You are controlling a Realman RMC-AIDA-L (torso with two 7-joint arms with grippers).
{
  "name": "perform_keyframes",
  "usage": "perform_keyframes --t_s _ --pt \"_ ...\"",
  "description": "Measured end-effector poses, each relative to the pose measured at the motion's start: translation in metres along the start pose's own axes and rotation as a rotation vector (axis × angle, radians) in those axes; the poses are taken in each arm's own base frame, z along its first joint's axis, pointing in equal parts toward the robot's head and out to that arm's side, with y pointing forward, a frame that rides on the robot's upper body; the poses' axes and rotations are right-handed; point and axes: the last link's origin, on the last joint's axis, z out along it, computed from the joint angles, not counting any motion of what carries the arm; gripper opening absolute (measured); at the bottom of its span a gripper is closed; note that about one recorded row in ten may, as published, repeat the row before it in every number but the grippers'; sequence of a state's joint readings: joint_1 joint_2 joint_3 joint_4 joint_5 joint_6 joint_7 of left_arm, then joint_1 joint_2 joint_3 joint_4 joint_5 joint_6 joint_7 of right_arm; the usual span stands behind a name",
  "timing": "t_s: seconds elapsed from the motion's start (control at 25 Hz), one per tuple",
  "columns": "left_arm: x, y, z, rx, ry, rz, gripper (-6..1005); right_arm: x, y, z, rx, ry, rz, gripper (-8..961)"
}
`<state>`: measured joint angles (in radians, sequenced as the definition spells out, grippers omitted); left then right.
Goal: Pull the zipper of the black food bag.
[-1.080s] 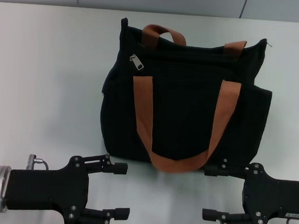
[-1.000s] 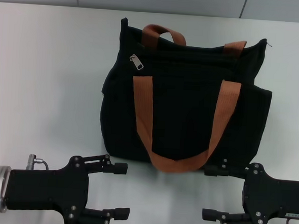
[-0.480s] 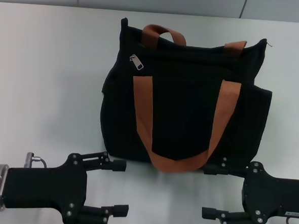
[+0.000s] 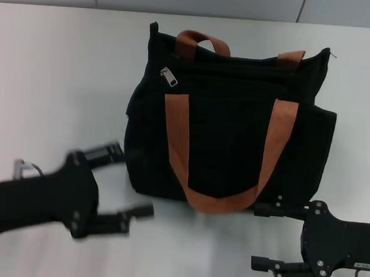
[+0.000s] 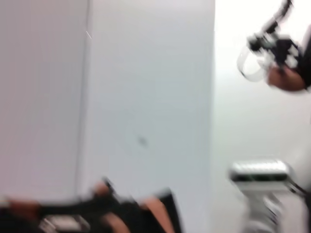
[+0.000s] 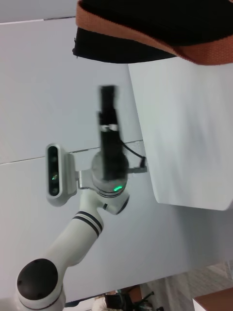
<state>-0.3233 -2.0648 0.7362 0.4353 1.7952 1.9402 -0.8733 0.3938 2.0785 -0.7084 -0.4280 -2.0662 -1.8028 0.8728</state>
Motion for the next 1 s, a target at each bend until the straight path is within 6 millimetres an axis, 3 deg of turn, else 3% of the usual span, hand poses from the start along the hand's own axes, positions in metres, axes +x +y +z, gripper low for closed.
perform_keyframes --t_s 0.32,0.52,0.6,0.64,0.8,1.0 --pt "0.020 -0.024 -0.028 0.318 0.202 0.076 831 0.000 0.000 0.000 0.002 0.000 0.001 813" --pt "0.025 -0.049 -0.043 0.381 0.107 0.082 831 0.000 0.000 0.000 0.002 0.000 0.001 811" --pt "0.025 -0.049 -0.043 0.381 0.107 0.082 831 0.000 0.000 0.000 0.002 0.000 0.002 810" --pt "0.029 -0.063 -0.047 0.364 0.021 0.074 831 0.000 0.000 0.000 0.002 0.000 0.004 809" --pt "0.030 -0.072 -0.044 0.335 -0.043 0.070 832 0.000 0.000 0.000 0.002 0.000 0.008 807" --pt "0.027 -0.082 -0.023 0.266 -0.132 0.083 832 0.001 0.001 -0.001 0.005 0.000 0.014 805"
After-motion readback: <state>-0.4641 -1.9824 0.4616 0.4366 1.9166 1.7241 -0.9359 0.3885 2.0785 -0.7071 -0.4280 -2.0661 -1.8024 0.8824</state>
